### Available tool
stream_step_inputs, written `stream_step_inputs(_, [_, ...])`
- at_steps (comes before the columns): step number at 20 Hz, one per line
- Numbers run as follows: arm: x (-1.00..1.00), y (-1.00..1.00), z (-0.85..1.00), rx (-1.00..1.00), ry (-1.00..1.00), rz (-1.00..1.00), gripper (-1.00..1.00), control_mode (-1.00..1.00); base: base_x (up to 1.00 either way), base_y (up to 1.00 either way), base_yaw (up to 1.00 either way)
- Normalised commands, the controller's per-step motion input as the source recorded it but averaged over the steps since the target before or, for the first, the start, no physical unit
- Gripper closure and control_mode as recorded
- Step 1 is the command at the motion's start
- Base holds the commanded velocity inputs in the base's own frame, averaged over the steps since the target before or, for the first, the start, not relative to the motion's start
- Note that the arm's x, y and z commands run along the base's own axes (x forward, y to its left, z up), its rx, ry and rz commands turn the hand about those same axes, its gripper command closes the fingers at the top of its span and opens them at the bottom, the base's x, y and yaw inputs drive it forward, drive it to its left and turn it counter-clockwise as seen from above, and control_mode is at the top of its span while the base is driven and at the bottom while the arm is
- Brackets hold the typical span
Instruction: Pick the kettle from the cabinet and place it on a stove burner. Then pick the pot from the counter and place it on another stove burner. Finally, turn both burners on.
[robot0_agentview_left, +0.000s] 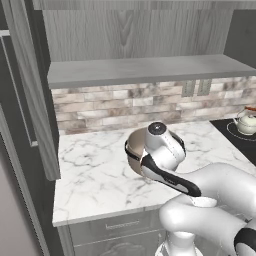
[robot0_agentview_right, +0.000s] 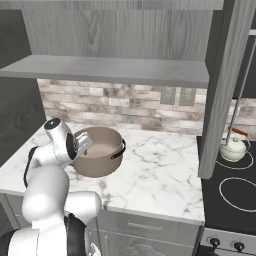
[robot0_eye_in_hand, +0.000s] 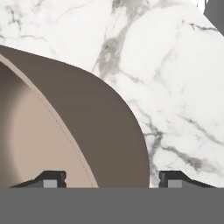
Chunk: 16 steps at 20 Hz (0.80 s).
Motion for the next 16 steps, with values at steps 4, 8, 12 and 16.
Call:
stream_step_inputs(4, [0.04, 0.0, -0.04, 0.0, 0.0, 0.0, 1.0, -1.0, 0.0, 0.0, 0.0])
stream_step_inputs(8, [0.0, 0.0, 0.0, 0.0, 0.0, 0.0, 1.0, -1.0, 0.0, 0.0, 0.0])
stream_step_inputs(12, [0.0, 0.0, 0.0, 0.0, 0.0, 0.0, 1.0, -1.0, 0.0, 0.0, 0.0])
stream_step_inputs(16, [0.0, 0.0, 0.0, 0.0, 0.0, 0.0, 1.0, -1.0, 0.0, 0.0, 0.0])
